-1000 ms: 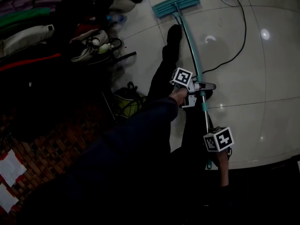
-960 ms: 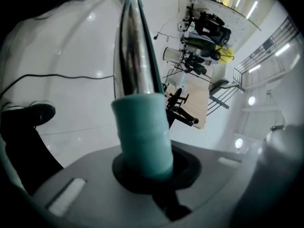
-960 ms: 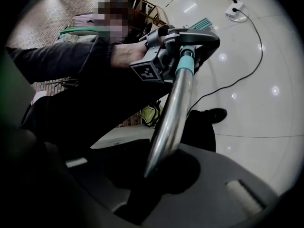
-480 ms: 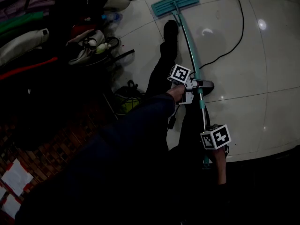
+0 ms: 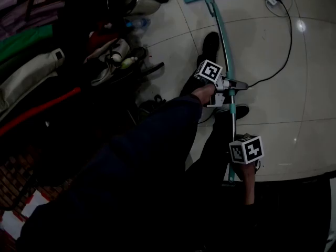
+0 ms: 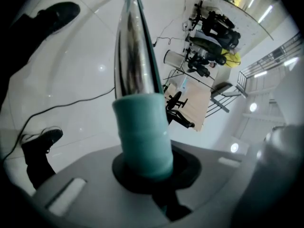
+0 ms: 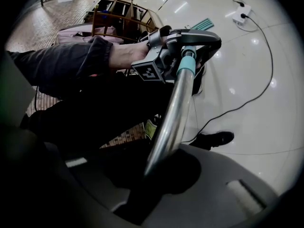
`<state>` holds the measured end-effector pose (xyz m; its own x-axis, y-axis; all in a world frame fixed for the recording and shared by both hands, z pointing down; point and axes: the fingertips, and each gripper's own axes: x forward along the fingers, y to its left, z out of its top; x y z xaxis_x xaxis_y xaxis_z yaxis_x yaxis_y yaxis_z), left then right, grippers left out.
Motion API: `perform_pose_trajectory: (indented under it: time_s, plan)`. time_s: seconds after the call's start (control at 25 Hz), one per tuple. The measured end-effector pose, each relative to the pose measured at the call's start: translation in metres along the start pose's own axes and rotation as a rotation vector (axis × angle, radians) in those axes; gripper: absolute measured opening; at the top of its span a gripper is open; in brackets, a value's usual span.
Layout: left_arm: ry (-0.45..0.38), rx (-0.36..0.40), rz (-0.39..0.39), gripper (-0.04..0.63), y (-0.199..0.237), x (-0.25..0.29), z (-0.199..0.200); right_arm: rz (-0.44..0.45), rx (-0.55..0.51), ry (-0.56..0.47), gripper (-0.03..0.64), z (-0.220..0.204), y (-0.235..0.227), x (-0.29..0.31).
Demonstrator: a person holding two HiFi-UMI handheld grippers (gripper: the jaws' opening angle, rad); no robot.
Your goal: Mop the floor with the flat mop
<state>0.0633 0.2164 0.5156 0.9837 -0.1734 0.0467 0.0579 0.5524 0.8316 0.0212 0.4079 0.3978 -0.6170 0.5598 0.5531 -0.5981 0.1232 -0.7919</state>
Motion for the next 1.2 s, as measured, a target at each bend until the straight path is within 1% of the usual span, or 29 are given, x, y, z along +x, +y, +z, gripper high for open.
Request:
perform_pose_trajectory:
  time_s: [0.16,0.36,0.48,0.6,0.76,0.84,0.96,1.08,1.2]
  plan:
    - [0.016,0.013,0.026,0.02,-0.04,-0.029,0.08,-0.003,0.015,-0.04,0.071,0.096,0.01,-0.009]
    - [-0.006,0.049,0.003,0.018,-0.097,-0.062,0.181,-0.012,0.01,-0.052,0.072,0.209,0.018,-0.024]
    - [-0.015,0.077,-0.021,0.02,-0.125,-0.072,0.233,-0.022,-0.001,-0.053,0.071,0.263,0.016,-0.037]
    - [-0.041,0.092,-0.042,0.021,-0.144,-0.08,0.273,-0.053,-0.025,-0.04,0.071,0.303,0.01,-0.046]
    - [-0.109,0.101,-0.058,0.018,-0.164,-0.086,0.318,-0.072,-0.052,-0.037,0.071,0.345,-0.001,-0.057]
    - [-0.134,0.111,-0.051,0.018,-0.17,-0.087,0.335,-0.062,-0.06,-0.042,0.071,0.361,-0.004,-0.062]
    - [-0.163,0.124,-0.04,0.018,-0.176,-0.087,0.35,-0.038,-0.067,-0.053,0.071,0.374,-0.007,-0.068]
    - [-0.177,0.146,-0.037,0.017,-0.178,-0.088,0.348,-0.025,-0.078,-0.064,0.071,0.37,-0.004,-0.069]
    - [-0.174,0.164,-0.036,0.017,-0.174,-0.084,0.324,-0.026,-0.096,-0.064,0.071,0.343,-0.002,-0.066]
